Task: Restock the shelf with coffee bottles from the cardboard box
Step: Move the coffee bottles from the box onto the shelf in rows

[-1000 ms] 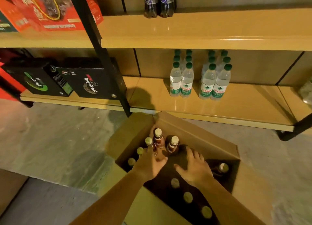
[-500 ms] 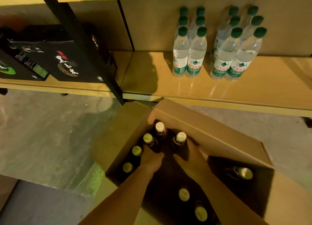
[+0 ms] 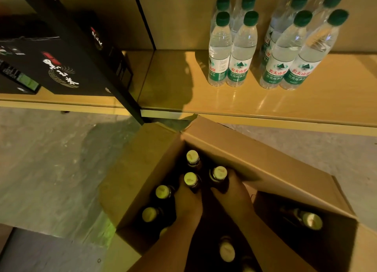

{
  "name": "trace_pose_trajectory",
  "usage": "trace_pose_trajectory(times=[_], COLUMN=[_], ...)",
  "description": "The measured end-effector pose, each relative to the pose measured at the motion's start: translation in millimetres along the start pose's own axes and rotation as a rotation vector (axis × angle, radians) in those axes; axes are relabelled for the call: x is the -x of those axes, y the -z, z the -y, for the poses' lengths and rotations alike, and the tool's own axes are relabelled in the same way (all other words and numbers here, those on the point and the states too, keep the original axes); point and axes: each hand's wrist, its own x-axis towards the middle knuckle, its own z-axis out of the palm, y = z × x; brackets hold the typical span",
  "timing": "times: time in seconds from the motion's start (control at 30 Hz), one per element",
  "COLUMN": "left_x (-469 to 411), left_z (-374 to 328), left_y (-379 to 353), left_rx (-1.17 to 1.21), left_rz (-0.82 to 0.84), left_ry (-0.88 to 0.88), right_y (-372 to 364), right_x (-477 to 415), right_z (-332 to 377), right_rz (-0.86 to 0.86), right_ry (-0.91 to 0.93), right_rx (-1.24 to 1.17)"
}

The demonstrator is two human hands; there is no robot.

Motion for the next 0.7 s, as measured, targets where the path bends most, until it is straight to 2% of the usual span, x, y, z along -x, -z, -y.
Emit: trace_pose_trajectory(times=[0.13, 0.37, 0.5, 0.6, 0.7], left_x=[-5, -5, 10, 19, 32], left_z=[6, -6, -24, -33, -50], left_y=[-4, 8, 33, 56, 85], left_rx=[-0.001, 0.006, -0.051, -0.065, -0.047], left_rz=[0.019, 0.065, 0.069, 0.049, 0.106], left_ry=[-0.103, -0.186, -0.302, -0.451, -0.513], right_y=[-2, 20, 45, 68, 92], right_x=[-2, -2, 20, 43, 72], right_z=[-5, 5, 23, 40, 62], right_rz=[0.003, 0.055, 0.09, 0.059, 0.025], right_ry=[0.03, 0.062, 0.022, 0.05, 0.067], right_rx=[-0.034, -0.083, -0.061, -0.094, -0.155])
